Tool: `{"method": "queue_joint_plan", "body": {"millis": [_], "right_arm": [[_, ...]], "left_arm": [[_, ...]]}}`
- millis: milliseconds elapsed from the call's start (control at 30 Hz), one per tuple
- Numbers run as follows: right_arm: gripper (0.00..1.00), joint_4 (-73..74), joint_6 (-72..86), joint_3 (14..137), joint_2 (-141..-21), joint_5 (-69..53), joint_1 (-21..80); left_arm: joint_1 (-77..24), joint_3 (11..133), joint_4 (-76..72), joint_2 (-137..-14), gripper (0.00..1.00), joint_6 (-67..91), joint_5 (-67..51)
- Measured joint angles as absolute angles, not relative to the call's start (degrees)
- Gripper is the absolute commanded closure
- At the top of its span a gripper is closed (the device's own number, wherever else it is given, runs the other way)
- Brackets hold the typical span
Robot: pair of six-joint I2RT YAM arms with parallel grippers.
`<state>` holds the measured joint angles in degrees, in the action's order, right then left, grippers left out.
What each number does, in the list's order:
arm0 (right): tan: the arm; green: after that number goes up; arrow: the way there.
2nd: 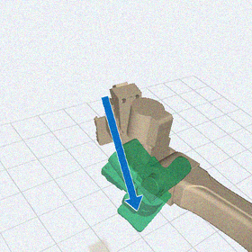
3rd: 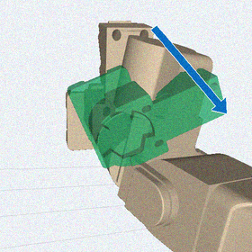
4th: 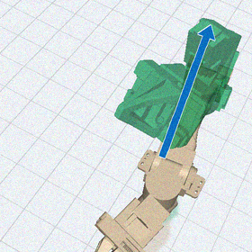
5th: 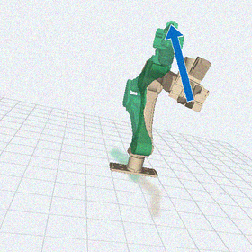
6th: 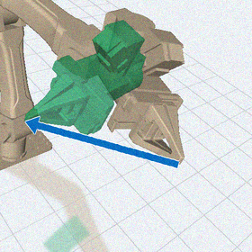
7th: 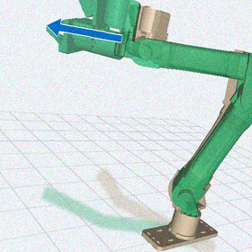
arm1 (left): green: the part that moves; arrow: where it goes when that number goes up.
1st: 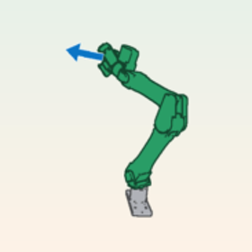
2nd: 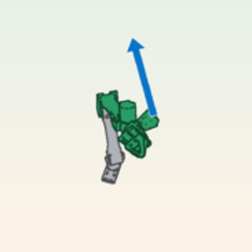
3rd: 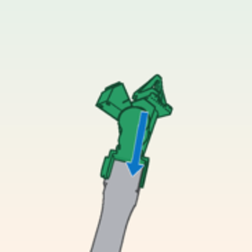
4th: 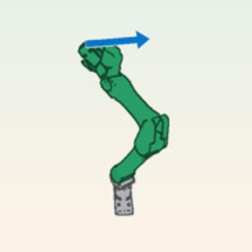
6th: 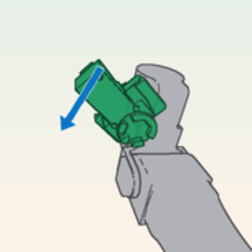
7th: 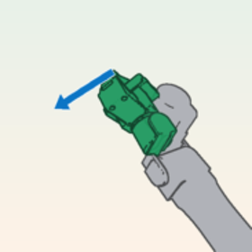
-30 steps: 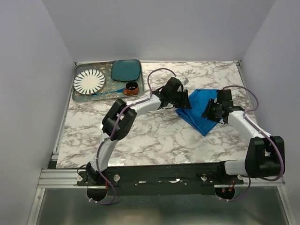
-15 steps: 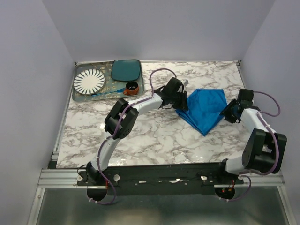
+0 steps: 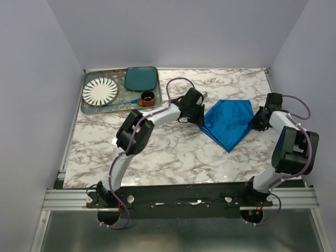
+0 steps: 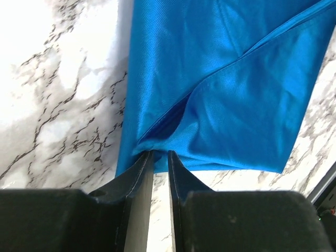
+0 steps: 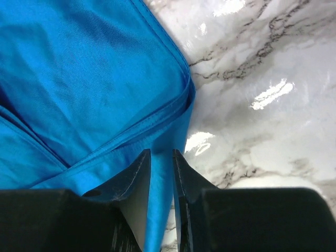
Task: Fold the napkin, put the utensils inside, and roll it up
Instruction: Fold the napkin
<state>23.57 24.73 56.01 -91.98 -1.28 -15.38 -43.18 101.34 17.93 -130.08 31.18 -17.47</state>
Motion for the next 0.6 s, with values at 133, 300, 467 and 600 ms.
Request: {"method": "queue_joint_plan", "body": {"millis": [133, 300, 467, 600], "right_arm": [[0.69, 23.4, 23.4, 57.2, -95.0, -2.3, -15.4], [0.64, 23.3, 22.1, 57.5, -96.1, -3.6, -15.4], [0.62, 23.3, 21.0, 57.5, -94.2, -4.1, -15.0], [0.62, 23.3, 20.7, 57.5, -92.8, -4.2, -14.9]], "left_arm": [[-43.0, 101.3, 19.2, -129.5, 0.66, 30.9, -17.3], [-43.0, 101.3, 18.7, -126.8, 0.64, 32.3, -17.9], [-43.1, 101.3, 14.3, -124.8, 0.67, 35.3, -20.0], [-43.5, 102.6, 12.0, -126.0, 0.71, 38.0, -22.2]]}}
